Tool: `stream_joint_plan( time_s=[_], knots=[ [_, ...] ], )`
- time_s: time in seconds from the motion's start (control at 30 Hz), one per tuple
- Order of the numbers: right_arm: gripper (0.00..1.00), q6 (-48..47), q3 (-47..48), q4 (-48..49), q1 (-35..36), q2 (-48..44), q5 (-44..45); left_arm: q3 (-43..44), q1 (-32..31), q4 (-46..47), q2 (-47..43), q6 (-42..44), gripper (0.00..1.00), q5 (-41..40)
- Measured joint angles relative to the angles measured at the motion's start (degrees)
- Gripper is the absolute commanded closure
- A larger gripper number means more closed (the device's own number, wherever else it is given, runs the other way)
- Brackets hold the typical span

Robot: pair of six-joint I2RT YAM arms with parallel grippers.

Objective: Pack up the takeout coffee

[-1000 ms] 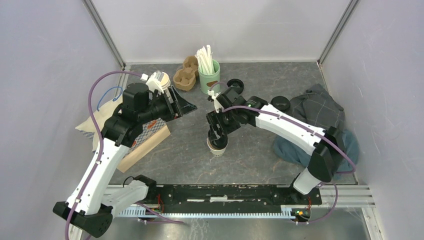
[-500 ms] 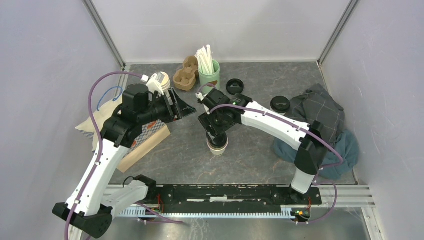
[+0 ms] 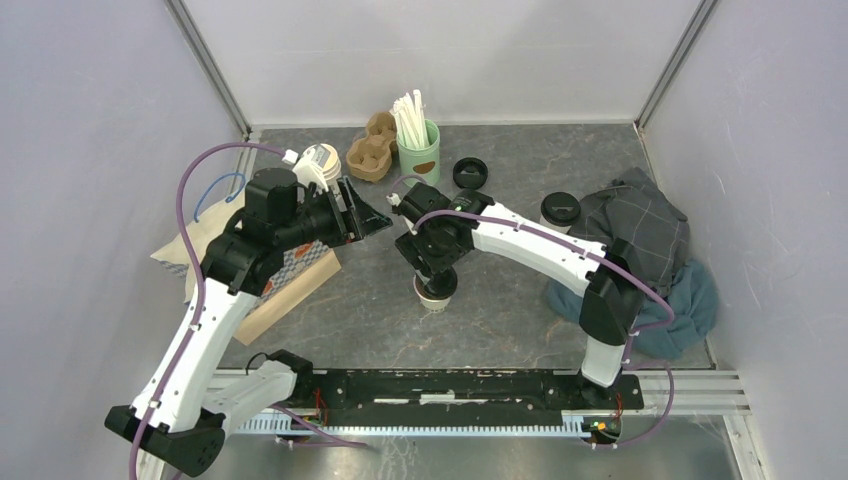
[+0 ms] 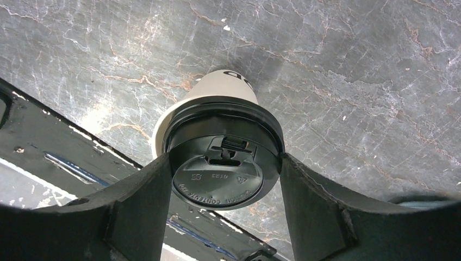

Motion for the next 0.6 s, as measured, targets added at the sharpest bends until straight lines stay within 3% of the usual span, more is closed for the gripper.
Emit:
stream_joint_plan(
  time_s=[0.6],
  knots=[
    [0.17,-1.1,0.9,-0.3,0.0,0.2,-0.2,0.1,0.1,-0.4,0.4,0.0,0.27,0.0]
  ],
)
